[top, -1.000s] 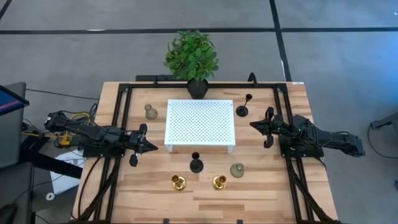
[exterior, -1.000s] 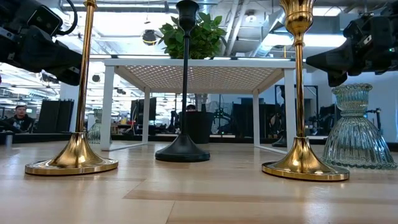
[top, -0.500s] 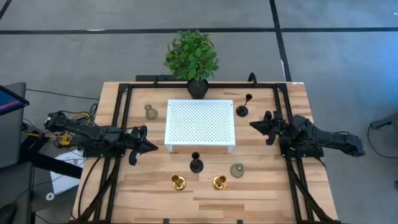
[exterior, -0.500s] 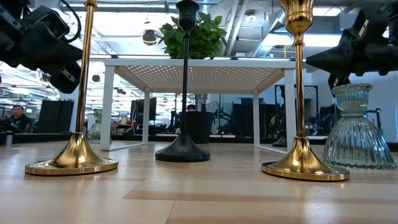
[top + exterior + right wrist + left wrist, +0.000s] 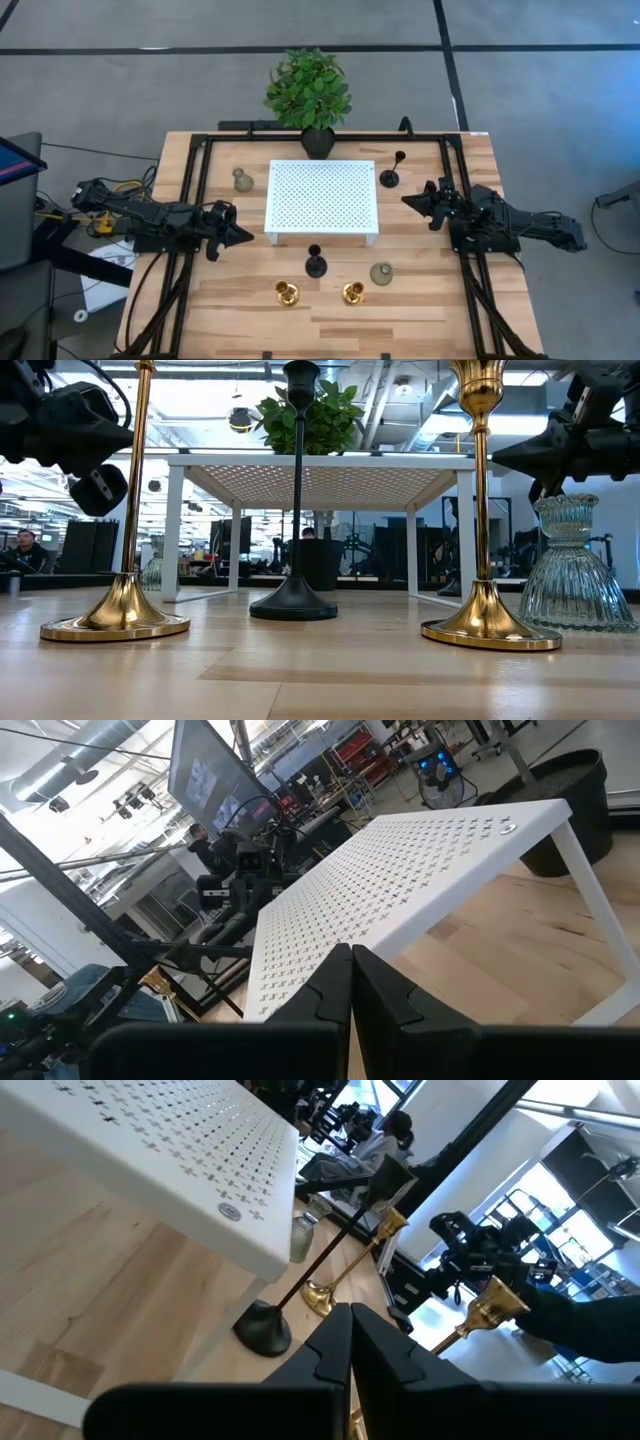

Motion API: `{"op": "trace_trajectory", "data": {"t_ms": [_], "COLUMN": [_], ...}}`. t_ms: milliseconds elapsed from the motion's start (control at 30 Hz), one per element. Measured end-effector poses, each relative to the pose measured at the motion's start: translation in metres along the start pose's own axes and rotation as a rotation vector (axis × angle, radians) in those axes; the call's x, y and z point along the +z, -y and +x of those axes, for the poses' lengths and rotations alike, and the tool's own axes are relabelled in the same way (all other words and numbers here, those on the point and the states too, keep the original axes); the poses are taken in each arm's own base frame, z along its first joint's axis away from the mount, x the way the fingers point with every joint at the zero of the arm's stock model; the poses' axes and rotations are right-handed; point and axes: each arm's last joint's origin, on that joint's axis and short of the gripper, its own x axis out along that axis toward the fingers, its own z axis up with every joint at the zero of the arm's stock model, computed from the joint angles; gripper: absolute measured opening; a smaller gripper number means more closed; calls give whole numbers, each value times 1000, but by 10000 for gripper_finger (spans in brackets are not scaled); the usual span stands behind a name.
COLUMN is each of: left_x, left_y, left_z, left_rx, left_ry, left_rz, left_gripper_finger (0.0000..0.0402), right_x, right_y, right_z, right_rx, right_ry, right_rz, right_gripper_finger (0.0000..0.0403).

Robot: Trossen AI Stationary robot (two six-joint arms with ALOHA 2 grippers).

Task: Pick & Place candle stick holders
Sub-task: Put the left green candle holder on the shelf

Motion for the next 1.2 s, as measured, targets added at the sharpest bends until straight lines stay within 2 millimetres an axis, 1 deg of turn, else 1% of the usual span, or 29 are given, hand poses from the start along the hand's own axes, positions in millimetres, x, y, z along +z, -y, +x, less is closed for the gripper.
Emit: {"op": "trace_trajectory", "data": {"t_ms": [900, 1200], "left_x": [2, 9], "left_y": [1, 2], "left_z": [0, -1], "left_rx": [-9, 51], "left_ry": [20, 140], "left_rz": [3, -21], "left_gripper_finger": [8, 7], "right_x": [0, 0], "right_y": [0, 0], "right_z": [0, 0], "right_rx": [0, -1], "right_ry": [0, 0], "right_rz": [0, 0], "right_gripper_finger": [0, 0]}}
